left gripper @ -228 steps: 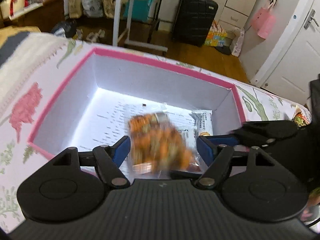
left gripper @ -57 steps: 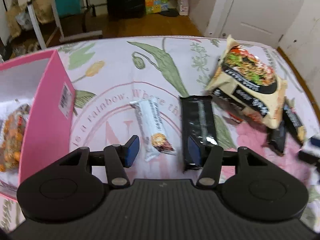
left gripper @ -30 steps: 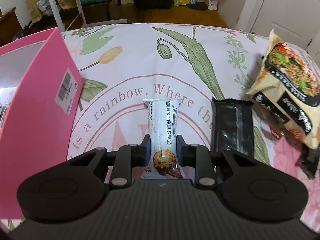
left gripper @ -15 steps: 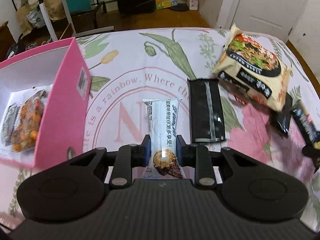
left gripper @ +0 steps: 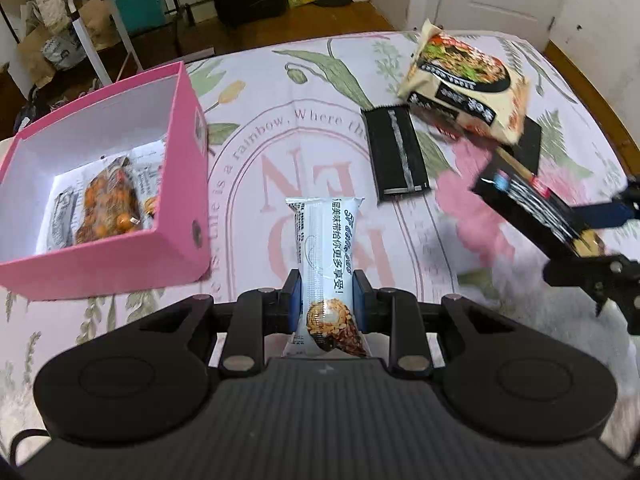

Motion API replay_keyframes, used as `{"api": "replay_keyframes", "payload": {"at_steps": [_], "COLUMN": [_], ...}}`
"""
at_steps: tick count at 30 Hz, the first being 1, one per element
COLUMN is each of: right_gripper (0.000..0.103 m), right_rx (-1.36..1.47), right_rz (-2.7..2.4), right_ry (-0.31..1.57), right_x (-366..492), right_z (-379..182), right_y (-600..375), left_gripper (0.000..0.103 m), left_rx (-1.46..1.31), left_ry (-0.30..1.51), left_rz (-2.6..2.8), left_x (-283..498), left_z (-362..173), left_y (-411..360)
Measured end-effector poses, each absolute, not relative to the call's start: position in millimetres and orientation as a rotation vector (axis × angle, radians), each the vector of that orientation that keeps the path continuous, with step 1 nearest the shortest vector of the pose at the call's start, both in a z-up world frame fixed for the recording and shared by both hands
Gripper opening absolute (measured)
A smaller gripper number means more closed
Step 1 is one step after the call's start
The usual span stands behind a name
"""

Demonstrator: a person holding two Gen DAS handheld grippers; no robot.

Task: Organize snacks
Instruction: 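Grasp the black NB cracker pack with the right gripper while the left gripper grasps a white bar, then carry the NB pack and white bar into the pink box while both grippers open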

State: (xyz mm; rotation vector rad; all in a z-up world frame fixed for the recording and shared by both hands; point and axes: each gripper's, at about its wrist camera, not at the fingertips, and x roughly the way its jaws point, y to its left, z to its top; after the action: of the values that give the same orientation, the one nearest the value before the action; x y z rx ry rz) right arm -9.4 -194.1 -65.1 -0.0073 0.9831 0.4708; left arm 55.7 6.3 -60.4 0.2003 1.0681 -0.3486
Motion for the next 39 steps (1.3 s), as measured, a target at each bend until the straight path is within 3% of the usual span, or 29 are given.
{"api": "replay_keyframes", "payload": {"at_steps": [10,20,28,32,39], "right_gripper": [0.053,0.053,0.053,0.053,0.055], "right_rx": [-0.086,-0.149,-0.109,-0.205,-0.21], "right_rz": [0.594,0.675,0.763,0.762,0.682], "right_ry": [0.928,0.883,0.924,0.871,0.935], "right_x": [-7,44,136,153,186], "right_z": [-37,-28,-53,-73,-110], "right_y": [-133,-86,-9,38,68], "left_gripper": [0.025,0.025,0.025,0.025,0.025], "left_rx": [0.07,0.075,0.092,-0.005,-0.092], "left_ry": [1.07,0.957,1.003,1.02,1.055], "left_rz": [-0.326,-0.219,-0.125,-0.024,0.053], "left_x": [56,89,152,190,218], "left_z": [-26,14,-19,-47,-85], "left_y": [76,135,174,203,229]}}
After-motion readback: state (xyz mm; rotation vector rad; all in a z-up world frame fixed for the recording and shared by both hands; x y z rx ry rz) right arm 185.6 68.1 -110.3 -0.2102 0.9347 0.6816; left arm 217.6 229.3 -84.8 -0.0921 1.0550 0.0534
